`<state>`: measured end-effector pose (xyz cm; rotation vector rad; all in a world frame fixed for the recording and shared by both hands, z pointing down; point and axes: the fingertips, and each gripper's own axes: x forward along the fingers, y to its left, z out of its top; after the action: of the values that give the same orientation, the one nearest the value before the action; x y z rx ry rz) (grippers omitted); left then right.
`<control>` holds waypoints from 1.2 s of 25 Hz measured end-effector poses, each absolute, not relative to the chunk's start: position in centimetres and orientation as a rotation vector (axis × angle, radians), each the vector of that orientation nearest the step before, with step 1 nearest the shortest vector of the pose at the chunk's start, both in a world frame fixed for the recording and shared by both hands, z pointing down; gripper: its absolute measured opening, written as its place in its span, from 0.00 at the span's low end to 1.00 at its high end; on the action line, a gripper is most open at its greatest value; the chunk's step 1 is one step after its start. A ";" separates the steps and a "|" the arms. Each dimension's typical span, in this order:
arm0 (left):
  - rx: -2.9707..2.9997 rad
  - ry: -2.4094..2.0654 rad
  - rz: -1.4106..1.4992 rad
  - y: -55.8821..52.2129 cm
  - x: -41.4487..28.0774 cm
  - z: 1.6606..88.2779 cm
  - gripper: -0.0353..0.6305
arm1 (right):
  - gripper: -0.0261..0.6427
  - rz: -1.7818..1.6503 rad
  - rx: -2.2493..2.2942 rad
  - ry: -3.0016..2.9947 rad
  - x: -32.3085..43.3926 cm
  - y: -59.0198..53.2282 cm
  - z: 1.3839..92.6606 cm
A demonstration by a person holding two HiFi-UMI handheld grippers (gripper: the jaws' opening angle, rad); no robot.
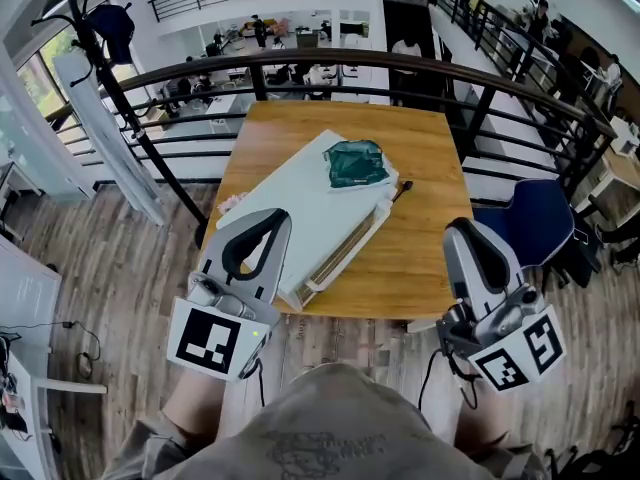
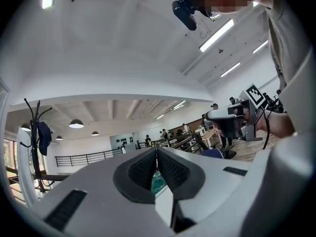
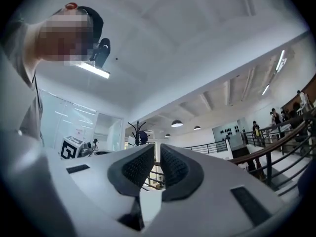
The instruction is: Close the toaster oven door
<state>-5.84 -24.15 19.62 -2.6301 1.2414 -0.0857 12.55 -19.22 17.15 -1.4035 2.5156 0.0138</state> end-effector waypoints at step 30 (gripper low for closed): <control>-2.729 1.215 -0.276 -21.7 -4.0 27.2 0.09 | 0.11 -0.014 -1.637 2.764 13.0 -16.6 26.2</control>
<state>-4.02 -21.73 27.24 -2.7291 1.2149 -0.2756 13.03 -16.61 26.19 -1.6370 2.7635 -0.0143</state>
